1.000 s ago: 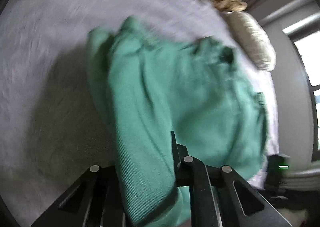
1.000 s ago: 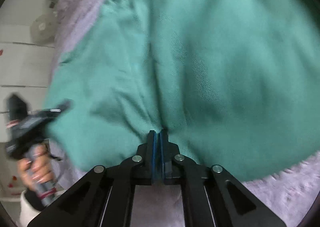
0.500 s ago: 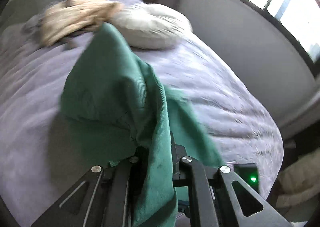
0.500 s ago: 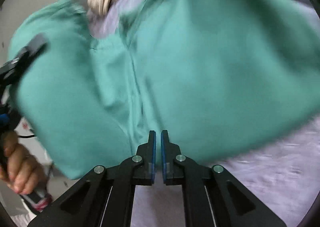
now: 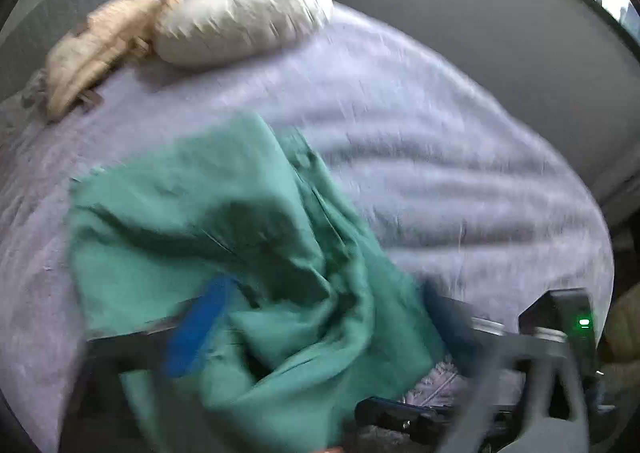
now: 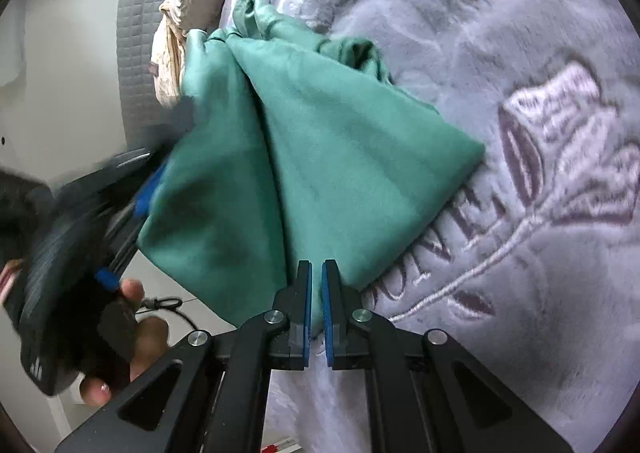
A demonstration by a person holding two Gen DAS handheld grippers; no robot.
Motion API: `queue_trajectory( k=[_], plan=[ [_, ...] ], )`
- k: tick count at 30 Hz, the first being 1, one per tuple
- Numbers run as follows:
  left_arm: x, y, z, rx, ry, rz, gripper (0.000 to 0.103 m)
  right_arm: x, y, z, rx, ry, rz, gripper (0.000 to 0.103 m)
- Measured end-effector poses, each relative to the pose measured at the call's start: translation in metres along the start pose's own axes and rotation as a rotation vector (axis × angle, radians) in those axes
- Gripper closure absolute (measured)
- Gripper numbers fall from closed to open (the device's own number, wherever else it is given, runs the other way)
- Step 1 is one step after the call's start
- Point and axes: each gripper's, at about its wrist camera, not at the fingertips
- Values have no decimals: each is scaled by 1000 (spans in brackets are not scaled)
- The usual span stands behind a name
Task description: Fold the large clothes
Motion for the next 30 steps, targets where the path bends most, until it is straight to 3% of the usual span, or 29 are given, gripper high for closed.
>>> queue_trajectory(
  k=[3, 5, 7, 8, 10, 12, 18, 21, 23, 24, 26, 30],
  plan=[
    [-29, 13, 1, -3, -48, 16, 0, -8, 3, 3, -8, -21, 1, 94],
    [-45, 33, -3, -44, -72, 36, 0, -8, 14, 11, 9, -50, 41, 82],
    [-56, 64, -8, -107, -89, 75, 0, -20, 8, 18, 49, -80, 116, 29],
    [-58, 78, -12, -133, -91, 97, 0, -27, 6, 24, 67, -97, 167, 28],
    [-58, 114, -21, -199, -75, 160, 0, -29, 6, 39, 84, -95, 263, 28],
    [-55, 144, -32, -257, -54, 207, 0, -20, 14, 54, 79, -51, 301, 28],
    [-40, 212, -63, -415, -9, 302, 0, 12, 78, 88, -130, 67, 220, 28],
    [-24, 229, -75, -485, 24, 301, 0, 31, 104, 110, -228, 123, 117, 29],
    [-18, 231, -81, -509, 27, 305, 0, 42, 108, 117, -247, 142, 56, 50],
    [-18, 230, -82, -510, 24, 310, 0, 44, 105, 118, -250, 137, 5, 91],
    [-19, 226, -80, -498, 25, 313, 0, 43, 108, 114, -280, 131, -55, 95],
    [-22, 209, -66, -442, -4, 266, 0, 4, 126, 110, -347, 40, 68, 96]
  ],
)
Point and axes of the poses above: each gripper's, at about its wrist camera, not at the fingertips, and x roughly the way its jaws point, y to its left, z to its top, and after that the axes turned 9 degrees about -z, right-handed
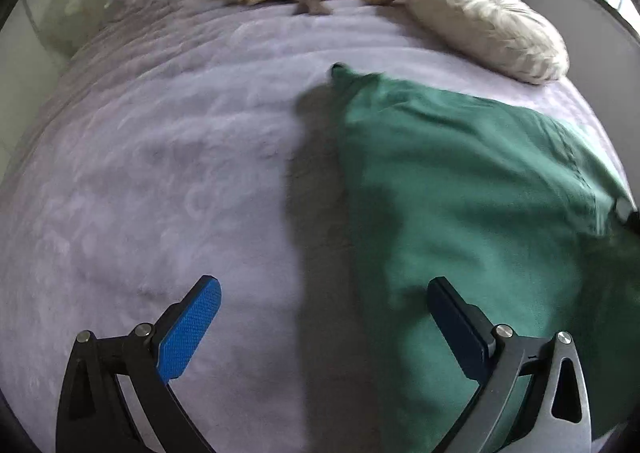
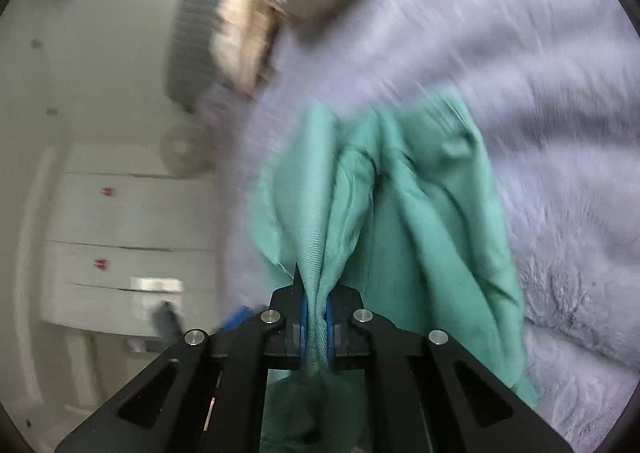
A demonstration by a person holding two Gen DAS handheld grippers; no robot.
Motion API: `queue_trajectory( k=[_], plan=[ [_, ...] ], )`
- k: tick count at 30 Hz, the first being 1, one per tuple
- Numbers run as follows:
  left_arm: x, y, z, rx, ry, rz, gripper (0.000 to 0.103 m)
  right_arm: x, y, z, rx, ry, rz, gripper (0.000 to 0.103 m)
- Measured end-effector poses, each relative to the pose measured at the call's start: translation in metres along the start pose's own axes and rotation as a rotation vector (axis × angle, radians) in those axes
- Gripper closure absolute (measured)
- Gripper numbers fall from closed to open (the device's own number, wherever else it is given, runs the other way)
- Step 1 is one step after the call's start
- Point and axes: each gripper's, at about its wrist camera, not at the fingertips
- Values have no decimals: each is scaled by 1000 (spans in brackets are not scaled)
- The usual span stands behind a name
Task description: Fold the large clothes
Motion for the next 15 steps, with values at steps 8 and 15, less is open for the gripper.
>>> queue_trajectory(
  k=[8, 15],
  plan=[
    [21, -35, 0, 40, 35, -19, 0, -16, -64, -4, 123, 44, -210, 92],
    [-12, -28, -17, 96, 32, -17, 0, -63, -2, -26, -96, 23, -262, 53]
  ],
)
Point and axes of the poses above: each gripper's, at about its wrist camera, not at the fingertips, and x roughly the way its jaws point, y to its left, z to its top, and after that the axes turned 9 degrees about -z, right-handed
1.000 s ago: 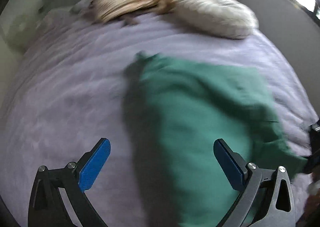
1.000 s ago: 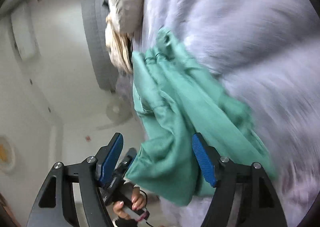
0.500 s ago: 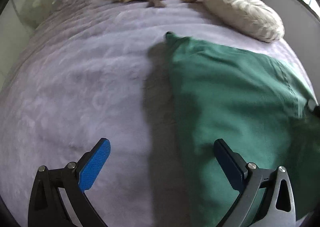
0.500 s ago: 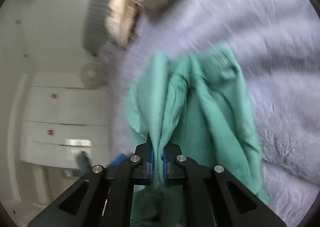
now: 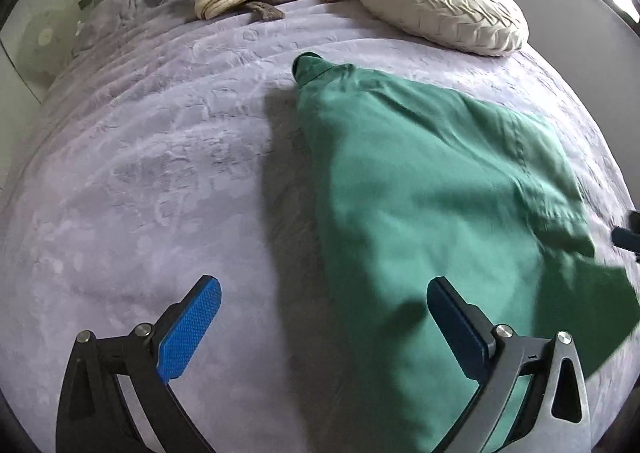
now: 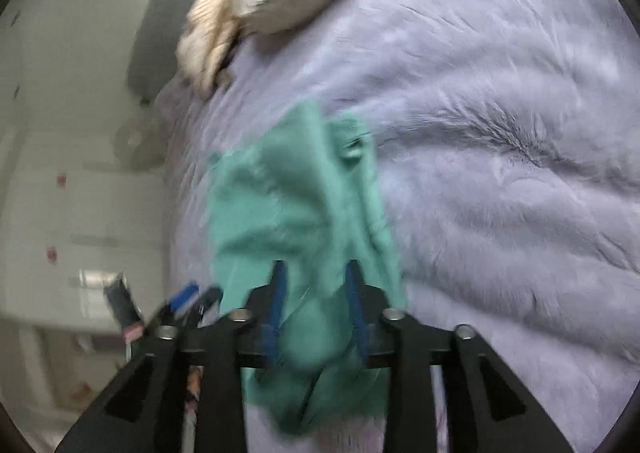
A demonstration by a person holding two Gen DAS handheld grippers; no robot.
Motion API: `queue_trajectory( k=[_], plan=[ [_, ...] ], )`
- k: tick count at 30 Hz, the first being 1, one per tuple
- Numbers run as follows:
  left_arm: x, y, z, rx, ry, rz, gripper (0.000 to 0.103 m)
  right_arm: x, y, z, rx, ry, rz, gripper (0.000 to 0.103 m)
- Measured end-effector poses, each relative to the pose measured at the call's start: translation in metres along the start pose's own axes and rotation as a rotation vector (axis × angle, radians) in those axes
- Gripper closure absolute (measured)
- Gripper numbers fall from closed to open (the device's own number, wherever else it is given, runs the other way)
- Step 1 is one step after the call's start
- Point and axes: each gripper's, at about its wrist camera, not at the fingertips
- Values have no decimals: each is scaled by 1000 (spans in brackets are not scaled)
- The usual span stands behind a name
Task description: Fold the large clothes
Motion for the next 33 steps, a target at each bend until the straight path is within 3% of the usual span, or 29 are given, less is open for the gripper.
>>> queue_trajectory(
  k=[1, 5, 6, 8, 9, 13, 17, 21, 24, 28, 29, 31, 33],
  plan=[
    [-6, 2, -5, -2, 3, -5, 0, -5, 9, -7, -41, 14, 4, 45],
    [-14, 1, -23, -9, 27, -43, 0, -9, 34, -25, -150, 78, -3, 45],
    [-13, -1, -27, -3, 37, -49, 0, -5, 39, -28, -164, 100, -27, 50],
    [-7, -8, -39, 22, 67, -31, 0, 6, 42, -36, -164, 122, -97, 98],
    [-7, -9, -45, 29, 69, -30, 0, 10, 38, -44, -148, 123, -142, 100],
    [-7, -9, -69, 22, 52, -64, 0, 13, 1, -76, -55, 82, -264, 101],
    [-1, -14, -84, 39, 60, -63, 0, 41, -44, -105, 61, 119, -259, 101],
    [-7, -19, -89, 76, 55, -48, 0, 33, -47, -111, 110, 89, -243, 101],
    [-10, -19, -88, 69, 60, -53, 0, 5, -40, -109, 133, 46, -201, 97],
    [-8, -18, -89, 45, 64, -53, 0, -35, -13, -86, 67, -71, -214, 92],
    [-8, -17, -89, 36, 66, -53, 0, -34, -9, -76, 58, -66, -199, 90],
    [-9, -17, -89, 27, 68, -50, 0, -19, -3, -58, 32, -44, -200, 77],
    [-11, -18, -91, 32, 66, -49, 0, -2, 4, -46, 7, -18, -208, 75]
  ],
)
Point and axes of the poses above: each gripper's, at about its wrist camera, not at the fingertips, and x roughly the way its jaws point, y to its left, z to its top, and after that the axes turned 9 degrees about -z, right-handed
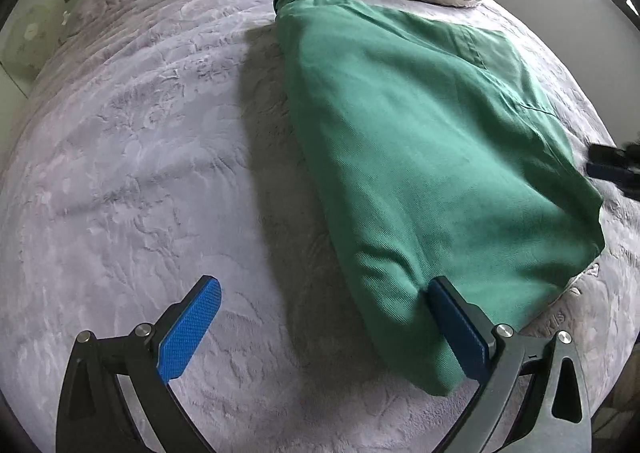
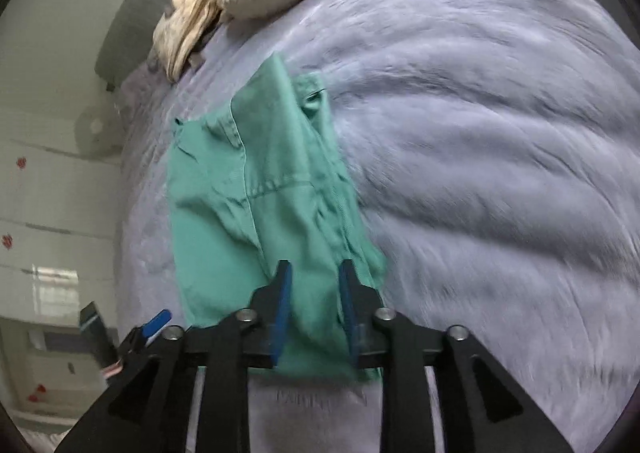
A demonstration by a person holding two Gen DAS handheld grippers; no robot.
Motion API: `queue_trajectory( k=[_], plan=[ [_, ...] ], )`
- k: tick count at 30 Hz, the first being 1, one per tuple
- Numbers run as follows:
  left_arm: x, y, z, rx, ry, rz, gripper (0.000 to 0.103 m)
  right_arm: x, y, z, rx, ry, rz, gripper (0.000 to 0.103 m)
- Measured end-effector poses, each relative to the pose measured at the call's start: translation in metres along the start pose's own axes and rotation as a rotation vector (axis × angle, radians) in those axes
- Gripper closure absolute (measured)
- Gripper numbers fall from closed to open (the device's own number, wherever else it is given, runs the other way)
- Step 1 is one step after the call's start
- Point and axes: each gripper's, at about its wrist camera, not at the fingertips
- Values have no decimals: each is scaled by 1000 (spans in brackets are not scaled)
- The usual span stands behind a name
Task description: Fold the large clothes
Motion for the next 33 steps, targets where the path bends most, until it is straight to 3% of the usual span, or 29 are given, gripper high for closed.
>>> queue_trajectory(
  k=[3, 4, 5, 9, 11, 13, 15, 19, 22, 24, 25, 27, 30, 33],
  plan=[
    [-2, -1, -3, 4, 0, -4, 0, 28, 9, 10, 2, 58, 12, 76],
    [-1, 0, -4, 3, 1, -4, 0, 30, 9, 10, -1, 63, -19, 96],
    [-1, 0, -4, 0, 1, -6, 0, 35, 9, 14, -2, 62, -35, 101],
    [-1, 0, -6, -11, 6, -7, 0, 46, -8, 21, 6, 51, -101, 101],
    [-3, 0, -7, -13, 15, 5, 0, 50, -23, 24, 40, 54, -230, 102],
    [-9, 1, -8, -25, 30, -8, 0, 40, -41, 20, 112, 67, -193, 102],
    [-14, 2, -8, -38, 34, -17, 0, 17, -41, 9, 132, 49, -84, 102],
    [-8, -1, -9, -59, 66, -17, 0, -22, -7, -11, 36, 0, 50, 97],
    [0, -5, -11, -62, 76, 7, 0, -26, 31, -24, -66, 8, 113, 98],
    [2, -4, -13, -74, 78, 12, 0, -15, 44, -28, -91, 34, 63, 98],
    [2, -3, -13, -86, 78, 10, 0, -2, 42, -29, -78, 55, -9, 98],
    [1, -2, -13, -97, 86, 14, 0, 15, 25, -28, -7, 84, -58, 99],
    [-4, -8, -12, -95, 99, 42, 0, 36, -9, -32, 129, 114, -1, 103],
    [-11, -13, -13, -93, 111, 71, 0, 37, -11, -39, 127, 113, 17, 103]
  ],
)
Point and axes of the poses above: each gripper's, at about its wrist camera, not at the fingertips, and x roughly the way its jaws point, y to its left, z to its top, and after that the axes turned 9 degrees about -z, right-handed
